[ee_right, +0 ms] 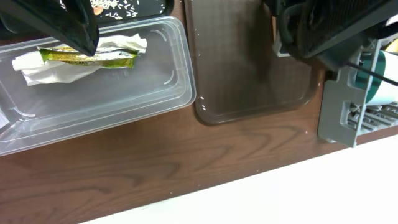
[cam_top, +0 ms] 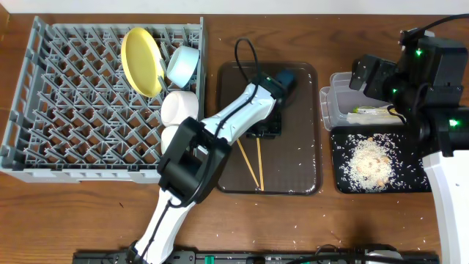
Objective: Sort waste into correct bins and load items into the dishwasher
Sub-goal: 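Pinch one wooden chopstick with left gripper and lift it, then carry chopstick into rack beside yellow plate and release, then return left gripper to tray and pinch second chopstick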
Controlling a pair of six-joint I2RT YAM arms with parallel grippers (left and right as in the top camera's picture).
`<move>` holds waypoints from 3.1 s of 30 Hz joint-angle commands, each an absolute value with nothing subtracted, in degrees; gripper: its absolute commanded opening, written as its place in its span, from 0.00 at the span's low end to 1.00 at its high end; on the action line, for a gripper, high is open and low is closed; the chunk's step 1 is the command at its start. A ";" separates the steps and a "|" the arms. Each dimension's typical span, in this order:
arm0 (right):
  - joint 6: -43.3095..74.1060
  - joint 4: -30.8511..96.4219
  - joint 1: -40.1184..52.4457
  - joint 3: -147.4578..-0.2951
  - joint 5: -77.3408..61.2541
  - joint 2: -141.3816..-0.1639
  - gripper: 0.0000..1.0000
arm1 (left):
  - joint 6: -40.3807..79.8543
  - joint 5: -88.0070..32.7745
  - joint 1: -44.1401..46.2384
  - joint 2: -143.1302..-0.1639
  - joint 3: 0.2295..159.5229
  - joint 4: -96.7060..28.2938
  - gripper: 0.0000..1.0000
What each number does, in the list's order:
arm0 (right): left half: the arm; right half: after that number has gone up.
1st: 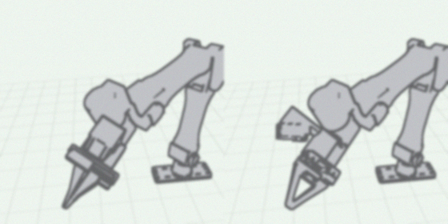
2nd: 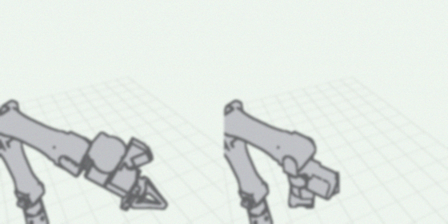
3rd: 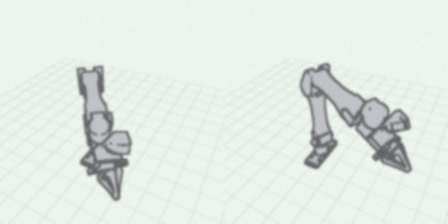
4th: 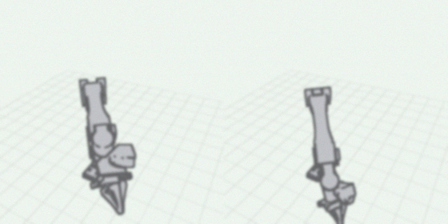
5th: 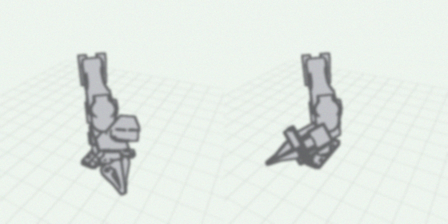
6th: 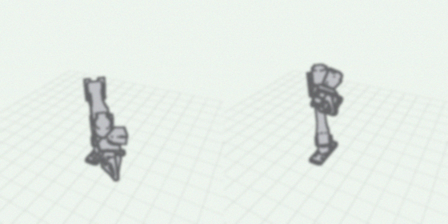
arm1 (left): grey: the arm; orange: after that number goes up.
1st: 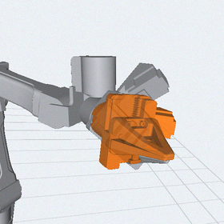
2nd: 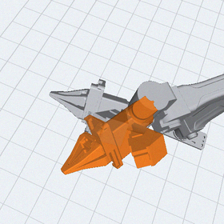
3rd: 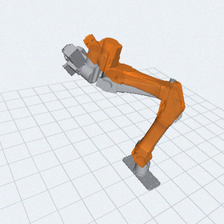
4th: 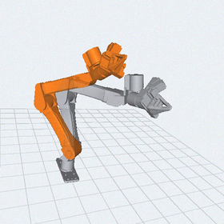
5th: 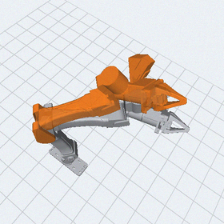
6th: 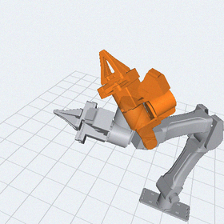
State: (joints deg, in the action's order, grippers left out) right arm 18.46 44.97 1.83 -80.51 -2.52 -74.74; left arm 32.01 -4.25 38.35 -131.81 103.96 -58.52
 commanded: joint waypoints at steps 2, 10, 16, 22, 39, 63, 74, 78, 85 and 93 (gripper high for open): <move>18.83 44.86 1.52 -80.86 -1.72 -75.00 0.99 | 33.91 -4.05 38.17 -132.73 104.36 -58.11 0.26; 18.83 44.86 1.52 -80.86 -1.72 -75.00 0.99 | 35.48 -5.76 38.20 -132.79 101.58 -53.89 0.08; 18.83 44.86 1.52 -80.86 -1.72 -75.00 0.99 | 35.38 -5.80 38.15 -132.40 102.17 -53.71 0.08; 18.83 44.86 1.52 -80.86 -1.74 -75.00 0.99 | 28.80 -6.85 37.69 -128.57 105.62 -56.25 0.07; 18.83 44.86 1.52 -80.86 -1.72 -75.00 0.99 | 5.96 5.91 17.67 -104.14 109.47 -76.31 0.08; 18.83 44.86 1.52 -80.86 -1.72 -75.00 0.99 | -9.56 8.62 2.92 -112.64 102.85 -68.03 0.41; 18.83 44.86 1.52 -80.86 -1.72 -75.00 0.99 | 0.08 4.29 5.45 -111.94 107.00 -72.03 0.46; 18.83 44.86 1.52 -80.86 -1.72 -75.00 0.99 | 8.08 -5.23 10.85 -110.76 107.35 -70.98 0.41; 18.83 44.86 1.52 -80.86 -1.72 -75.00 0.99 | 28.34 -2.28 23.94 -111.61 103.72 -65.08 0.37; 18.83 44.86 1.52 -80.86 -1.72 -75.00 0.99 | 41.23 5.61 31.48 -111.68 95.00 -58.94 0.37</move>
